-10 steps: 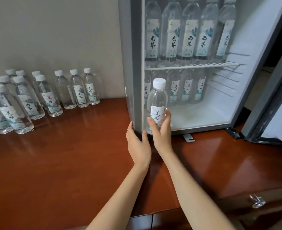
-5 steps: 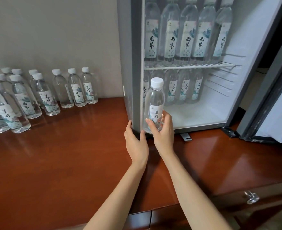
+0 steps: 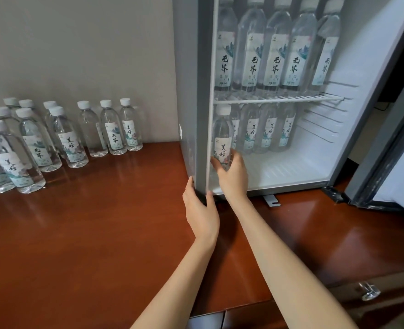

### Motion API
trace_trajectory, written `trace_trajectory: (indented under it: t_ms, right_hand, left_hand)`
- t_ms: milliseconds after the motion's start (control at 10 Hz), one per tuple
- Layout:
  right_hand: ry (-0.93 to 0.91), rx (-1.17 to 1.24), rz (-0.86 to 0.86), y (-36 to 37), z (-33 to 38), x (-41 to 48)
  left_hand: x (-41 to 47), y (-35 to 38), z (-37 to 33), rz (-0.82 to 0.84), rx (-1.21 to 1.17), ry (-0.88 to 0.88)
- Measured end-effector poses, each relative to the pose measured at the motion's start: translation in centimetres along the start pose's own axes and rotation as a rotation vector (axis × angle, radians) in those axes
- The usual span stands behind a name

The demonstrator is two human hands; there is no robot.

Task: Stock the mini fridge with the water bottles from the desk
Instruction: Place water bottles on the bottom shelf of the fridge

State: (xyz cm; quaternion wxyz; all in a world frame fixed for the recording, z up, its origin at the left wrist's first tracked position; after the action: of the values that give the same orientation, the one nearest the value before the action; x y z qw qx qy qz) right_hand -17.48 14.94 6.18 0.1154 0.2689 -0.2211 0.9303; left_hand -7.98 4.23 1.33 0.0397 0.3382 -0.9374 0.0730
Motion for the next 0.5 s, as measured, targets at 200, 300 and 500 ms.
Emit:
trace_trajectory:
  t_ms: [200, 300, 500]
  right_hand:
    - [-0.009, 0.016, 0.014, 1.3, -0.3, 1.8]
    - [-0.007, 0.017, 0.028, 1.9, -0.7, 2.6]
    - [0.037, 0.006, 0.049, 3.2, -1.6, 3.8]
  left_hand:
    - [0.0, 0.0, -0.1, -0.010, 0.003, 0.004]
    - [-0.1, 0.0, -0.1, -0.013, 0.004, -0.002]
    - [0.0, 0.0, -0.1, -0.008, 0.006, -0.006]
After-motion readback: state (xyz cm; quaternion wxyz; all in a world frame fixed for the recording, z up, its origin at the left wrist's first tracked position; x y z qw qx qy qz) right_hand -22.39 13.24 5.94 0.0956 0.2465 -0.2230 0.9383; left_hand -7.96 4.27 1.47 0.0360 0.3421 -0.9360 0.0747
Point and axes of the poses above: each hand's wrist, its own x-axis towards the middle knuckle, its own y-axis out of the palm, z = x × y, the point moved 7 cm from there along x, towards the middle knuckle, and after that the axes turned 8 degrees about -y, right-handed, at the moved point
